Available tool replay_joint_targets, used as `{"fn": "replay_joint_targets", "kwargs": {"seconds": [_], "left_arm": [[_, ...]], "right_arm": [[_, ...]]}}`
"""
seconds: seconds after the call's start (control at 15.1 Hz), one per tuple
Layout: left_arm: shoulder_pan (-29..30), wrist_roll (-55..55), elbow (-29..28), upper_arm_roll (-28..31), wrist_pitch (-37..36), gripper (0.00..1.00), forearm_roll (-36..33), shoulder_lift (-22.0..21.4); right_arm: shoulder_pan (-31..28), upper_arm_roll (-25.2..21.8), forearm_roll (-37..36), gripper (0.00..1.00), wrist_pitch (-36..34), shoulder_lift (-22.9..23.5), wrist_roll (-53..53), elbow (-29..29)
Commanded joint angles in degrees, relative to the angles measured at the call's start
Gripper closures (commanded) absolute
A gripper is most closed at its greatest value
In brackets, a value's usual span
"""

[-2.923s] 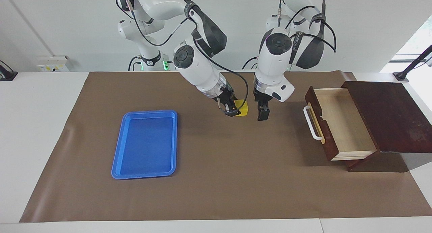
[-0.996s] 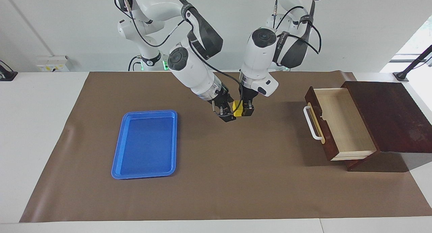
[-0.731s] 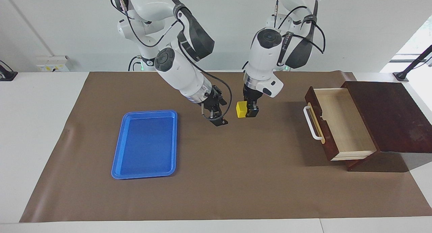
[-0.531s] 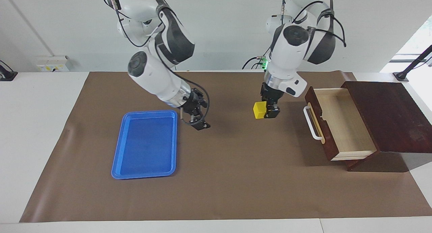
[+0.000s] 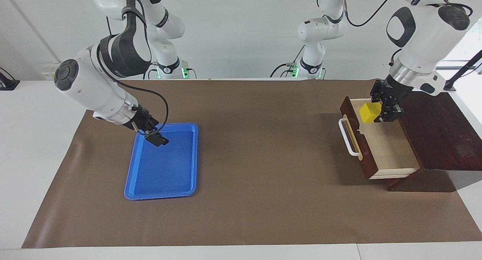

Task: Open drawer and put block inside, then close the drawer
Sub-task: 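Lower the block into the open drawer with the left gripper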

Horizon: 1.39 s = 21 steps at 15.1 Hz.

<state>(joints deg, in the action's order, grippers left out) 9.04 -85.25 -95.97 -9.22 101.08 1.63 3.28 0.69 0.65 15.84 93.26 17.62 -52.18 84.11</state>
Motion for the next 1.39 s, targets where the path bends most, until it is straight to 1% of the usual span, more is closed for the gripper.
{"fn": "replay_joint_targets", "kwargs": {"seconds": [0.0, 0.13, 0.2, 0.33, 0.46, 0.53, 0.66, 0.8, 1.0, 1.06, 1.13, 1.2, 1.26, 1.33], "left_arm": [[2.46, 4.9, -5.09, -0.63, 4.2, 1.0, 1.09, -1.17], [3.17, 5.26, -8.78, -0.36, 7.98, 1.0, 1.0, -1.53], [4.39, 5.44, -9.58, -0.45, 9.21, 1.0, 1.0, -1.27], [4.93, 5.53, -10.64, -0.45, 11.41, 1.0, 1.0, -0.83], [5.54, 5.79, -12.48, -0.45, 13.34, 1.0, 0.92, -0.65], [5.46, 5.79, -14.14, -0.45, 15.27, 1.0, 0.91, -0.65], [5.46, 6.14, -16.44, -0.45, 18.44, 1.0, 0.91, -0.56], [5.72, 6.58, -17.5, -0.45, 19.16, 1.0, 0.91, -0.56], [5.64, 7.11, -19.25, -0.45, 20.56, 1.0, 0.91, -0.56], [5.63, 7.46, -19.26, -0.45, 20.74, 0.72, 0.91, -0.56], [5.72, 8.16, -18.91, -0.45, 20.56, 0.28, 0.83, -0.47], [5.81, 8.34, -18.47, -0.45, 20.21, 0.01, 0.65, -0.3], [5.81, 7.99, -16.99, -0.36, 19.34, 0.0, 0.56, 0.23], [5.46, 7.82, -14.62, -0.36, 16.11, 0.0, 0.56, 0.41]], "right_arm": [[-1.65, 0.76, -5.71, 0.0, -1.68, -4.33, 11.44, 1.58], [-2.53, 0.67, -8.18, 0.0, -2.47, -6.18, 20.84, 1.67], [-2.62, 0.67, -9.58, 0.0, -2.82, -7.32, 25.06, 1.93], [-1.84, 0.76, -13.27, 0.0, -4.13, -10.13, 32.02, 3.16], [-1.22, 1.02, -15.57, 0.0, -4.49, -12.94, 36.86, 5.79], [-1.04, 1.02, -15.57, 0.0, -4.49, -14.0, 38.89, 7.02], [-1.04, 0.93, -15.57, 0.0, -4.93, -14.45, 42.06, 7.56], [-0.95, 1.02, -16.01, 0.0, -6.51, -15.24, 42.16, 8.35], [-0.86, 1.11, -17.86, 0.0, -5.29, -16.74, 42.86, 10.9], [-0.86, 1.11, -17.95, 0.0, -4.24, -16.74, 43.73, 10.99], [-0.86, 1.02, -18.03, 0.0, -3.88, -16.65, 45.13, 10.9], [-0.95, 1.02, -18.47, 0.0, -3.79, -16.56, 46.45, 10.9], [-0.95, 1.02, -19.08, 0.0, -3.79, -16.56, 47.33, 10.9], [-0.95, 1.02, -19.26, 0.0, -3.7, -16.56, 47.52, 10.9]]}}
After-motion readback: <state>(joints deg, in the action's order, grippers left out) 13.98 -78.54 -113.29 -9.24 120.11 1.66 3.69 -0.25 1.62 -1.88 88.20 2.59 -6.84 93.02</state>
